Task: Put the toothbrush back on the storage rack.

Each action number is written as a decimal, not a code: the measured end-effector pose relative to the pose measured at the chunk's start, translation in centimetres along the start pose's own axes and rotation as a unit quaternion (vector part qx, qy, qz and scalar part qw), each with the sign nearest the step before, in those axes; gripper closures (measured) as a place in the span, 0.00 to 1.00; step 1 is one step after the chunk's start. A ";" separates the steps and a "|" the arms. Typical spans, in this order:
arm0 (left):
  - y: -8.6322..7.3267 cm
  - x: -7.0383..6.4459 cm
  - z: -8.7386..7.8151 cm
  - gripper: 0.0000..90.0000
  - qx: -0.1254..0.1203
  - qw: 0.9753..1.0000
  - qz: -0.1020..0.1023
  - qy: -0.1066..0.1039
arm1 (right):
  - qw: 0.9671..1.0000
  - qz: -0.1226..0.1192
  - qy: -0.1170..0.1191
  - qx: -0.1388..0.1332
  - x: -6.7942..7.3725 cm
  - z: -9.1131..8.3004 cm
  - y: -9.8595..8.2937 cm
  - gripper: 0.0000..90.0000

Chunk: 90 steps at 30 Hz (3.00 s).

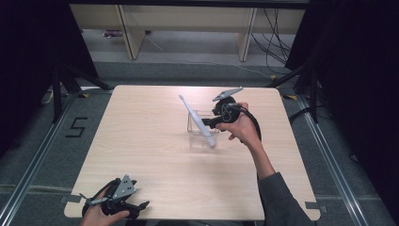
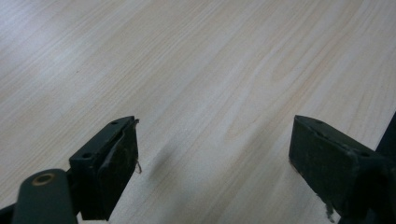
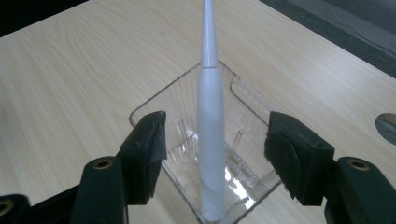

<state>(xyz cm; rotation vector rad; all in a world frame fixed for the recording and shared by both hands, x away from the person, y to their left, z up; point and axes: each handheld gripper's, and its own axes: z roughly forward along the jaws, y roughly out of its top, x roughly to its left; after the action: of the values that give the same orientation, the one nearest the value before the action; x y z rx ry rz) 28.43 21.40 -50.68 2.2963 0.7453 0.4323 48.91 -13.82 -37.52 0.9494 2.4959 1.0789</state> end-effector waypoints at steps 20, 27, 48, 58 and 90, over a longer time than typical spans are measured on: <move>0.0 0.1 0.2 0.17 0.003 1.000 0.008 0.000 | 1.000 0.013 0.003 -0.025 -0.6 -2.8 -3.7 0.42; 0.1 0.1 0.0 0.17 -0.002 1.000 0.009 0.000 | 0.999 0.014 -0.009 -0.036 -1.1 -3.4 -4.3 0.42; 0.1 -0.1 -0.1 0.17 -0.005 1.000 0.001 0.002 | 0.998 0.033 -0.028 -0.042 -2.2 -5.4 -6.8 0.39; 0.1 -0.1 -0.1 0.17 -0.004 1.000 0.002 0.002 | 0.998 0.040 -0.040 -0.039 -2.6 -5.8 -8.1 0.39; 0.2 0.1 -0.1 0.17 -0.003 1.000 0.006 0.003 | 0.997 0.064 -0.035 -0.023 -0.6 -5.4 -12.5 0.28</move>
<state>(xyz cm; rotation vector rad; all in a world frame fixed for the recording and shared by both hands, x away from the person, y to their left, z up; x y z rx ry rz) 28.47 21.41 -50.47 2.2949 0.7335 0.4465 41.05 -23.57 -42.86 1.1263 2.3730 1.1154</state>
